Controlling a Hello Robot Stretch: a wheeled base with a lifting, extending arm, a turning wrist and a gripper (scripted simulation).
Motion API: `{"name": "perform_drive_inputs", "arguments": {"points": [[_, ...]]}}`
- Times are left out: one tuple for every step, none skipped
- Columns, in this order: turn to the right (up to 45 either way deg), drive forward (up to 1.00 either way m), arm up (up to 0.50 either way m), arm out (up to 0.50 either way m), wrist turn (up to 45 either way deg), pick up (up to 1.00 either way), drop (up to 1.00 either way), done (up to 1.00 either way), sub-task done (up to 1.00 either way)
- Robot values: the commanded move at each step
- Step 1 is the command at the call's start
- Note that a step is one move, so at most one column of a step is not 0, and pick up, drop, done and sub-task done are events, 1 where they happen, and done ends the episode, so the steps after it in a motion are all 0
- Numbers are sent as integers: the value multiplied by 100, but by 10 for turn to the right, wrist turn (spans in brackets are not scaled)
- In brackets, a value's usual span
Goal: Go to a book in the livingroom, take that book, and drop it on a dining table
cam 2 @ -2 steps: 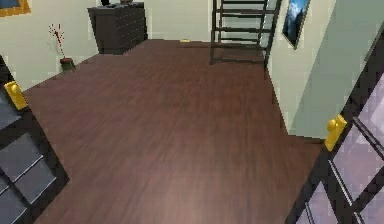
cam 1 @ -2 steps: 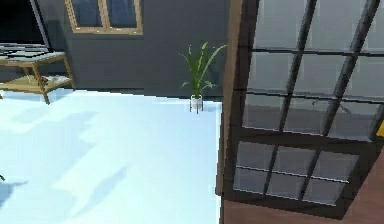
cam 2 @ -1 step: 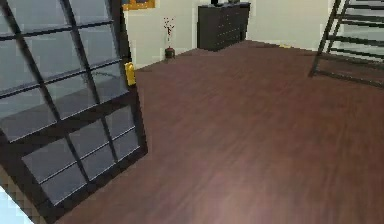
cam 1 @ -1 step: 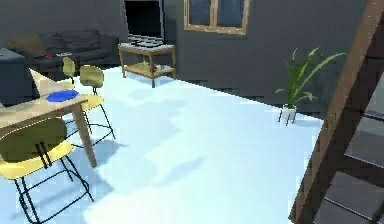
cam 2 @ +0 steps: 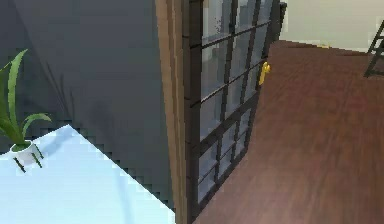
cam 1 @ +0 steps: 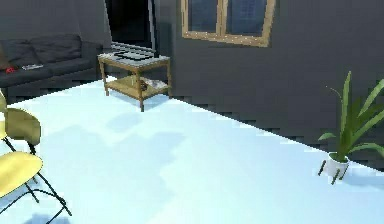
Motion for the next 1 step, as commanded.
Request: {"name": "perform_drive_inputs", "arguments": {"points": [[-30,0,0,0,0,0,0,0,0]]}}
